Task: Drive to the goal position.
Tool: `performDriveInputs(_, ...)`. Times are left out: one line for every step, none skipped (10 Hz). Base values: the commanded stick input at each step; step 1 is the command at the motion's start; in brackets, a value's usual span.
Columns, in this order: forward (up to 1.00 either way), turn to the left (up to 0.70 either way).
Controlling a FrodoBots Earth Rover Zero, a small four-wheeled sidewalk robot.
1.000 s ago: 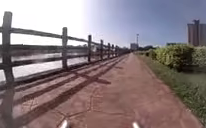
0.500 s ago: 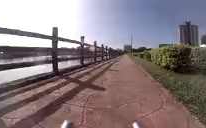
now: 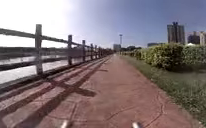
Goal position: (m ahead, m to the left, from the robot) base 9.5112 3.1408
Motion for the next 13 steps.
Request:
performDriveInputs(0.50, 0.00)
performDriveInputs(0.50, 0.00)
performDriveInputs(0.50, 0.00)
performDriveInputs(0.50, 0.00)
performDriveInputs(0.50, 0.00)
performDriveInputs(0.50, 0.00)
performDriveInputs(0.50, 0.00)
performDriveInputs(0.50, 0.00)
performDriveInputs(0.50, 0.00)
performDriveInputs(0.50, 0.00)
performDriveInputs(0.50, 0.00)
performDriveInputs(0.50, 0.00)
performDriveInputs(0.50, 0.00)
